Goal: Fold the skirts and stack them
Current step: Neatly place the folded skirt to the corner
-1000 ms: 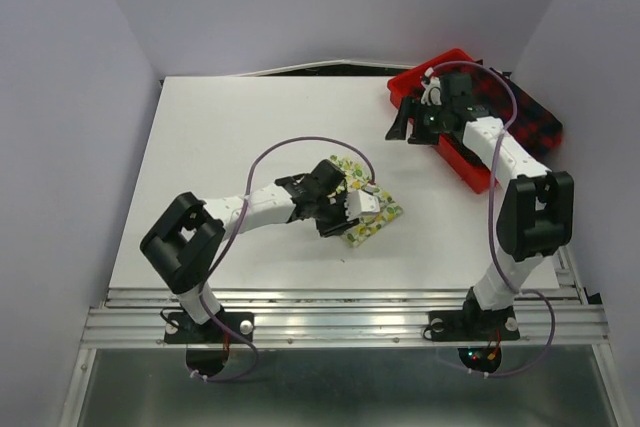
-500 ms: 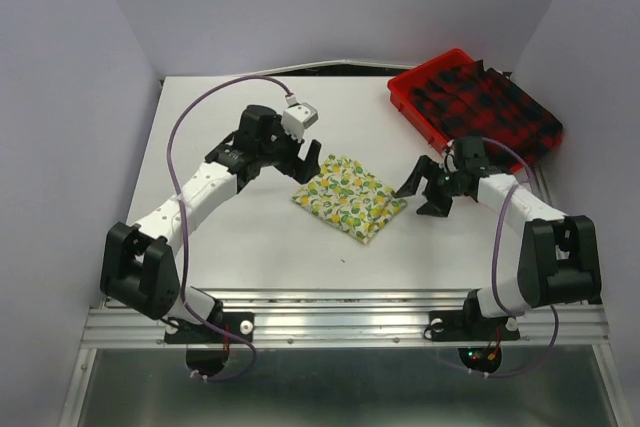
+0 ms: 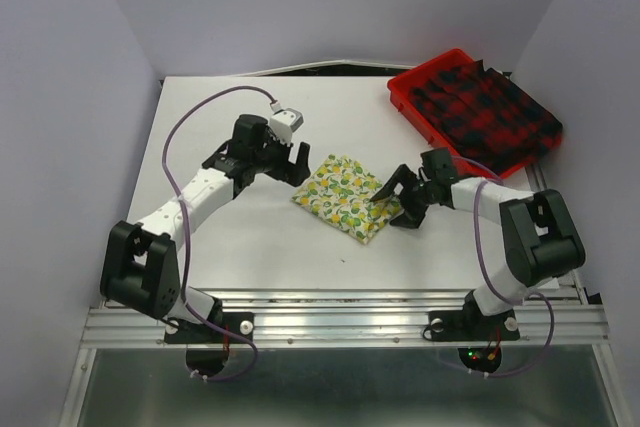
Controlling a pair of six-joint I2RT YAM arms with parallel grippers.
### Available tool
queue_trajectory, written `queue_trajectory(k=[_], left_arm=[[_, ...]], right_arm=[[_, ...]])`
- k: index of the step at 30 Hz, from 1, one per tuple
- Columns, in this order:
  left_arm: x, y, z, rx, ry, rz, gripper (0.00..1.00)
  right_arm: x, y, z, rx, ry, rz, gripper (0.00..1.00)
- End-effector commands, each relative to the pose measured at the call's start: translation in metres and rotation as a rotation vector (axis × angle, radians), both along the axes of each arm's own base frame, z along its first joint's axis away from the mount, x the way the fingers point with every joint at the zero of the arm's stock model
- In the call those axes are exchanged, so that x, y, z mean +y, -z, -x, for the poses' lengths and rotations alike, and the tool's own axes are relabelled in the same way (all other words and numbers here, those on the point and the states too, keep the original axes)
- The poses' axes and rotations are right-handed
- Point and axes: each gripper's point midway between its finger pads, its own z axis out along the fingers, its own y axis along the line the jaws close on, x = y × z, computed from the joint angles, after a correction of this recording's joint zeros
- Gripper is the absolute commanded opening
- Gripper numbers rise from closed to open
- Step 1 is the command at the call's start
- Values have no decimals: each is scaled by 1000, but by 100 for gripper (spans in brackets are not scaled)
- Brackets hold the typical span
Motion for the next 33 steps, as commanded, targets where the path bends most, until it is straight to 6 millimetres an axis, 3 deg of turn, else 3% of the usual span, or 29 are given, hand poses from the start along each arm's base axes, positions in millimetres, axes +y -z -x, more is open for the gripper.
queue_trajectory(k=[1,3,7,9,11,14,15,17,19,20,22,23,28,30,32,33], left_arm=[[12,-26,-9,-86,-52,33,98],[13,-25,-9,-76,-47,41,98],[14,-20,-7,-50,-39,68,98],[16,-17,-7,-37,-40,77,91],[18,-14,-7,-21,-43,89,86],[21,-8,-4,26,-46,131,75],[22,-4,-1,39,-44,139,74],[28,-2,-3,55,-82,169,75],[38,5,-5,68,-120,161,77],[44,10,-5,81,-142,153,78],[58,26,-6,131,-197,138,80],[73,35,-8,169,-243,137,80],[100,81,-6,321,-372,125,80],[115,82,-22,308,-426,122,80],[125,97,-32,336,-456,99,79],[126,94,-43,321,-453,101,79]], right_arm=[[-6,4,-24,-7,57,81,88],[-12,14,-24,7,50,131,81],[-20,27,-32,-21,30,202,47],[-22,31,-44,-71,-29,243,26],[-24,25,-66,-153,-81,298,17],[-7,27,-88,-231,-174,288,3],[6,17,-103,-304,-228,274,1],[26,27,-113,-317,-280,223,1],[49,21,-125,-360,-327,170,1],[59,30,-129,-358,-339,155,1],[71,27,-139,-380,-347,140,1],[71,36,-140,-363,-342,146,1],[78,49,-139,-347,-367,129,1],[79,53,-138,-346,-384,128,1],[80,59,-137,-330,-399,125,1],[80,59,-137,-329,-399,127,1]])
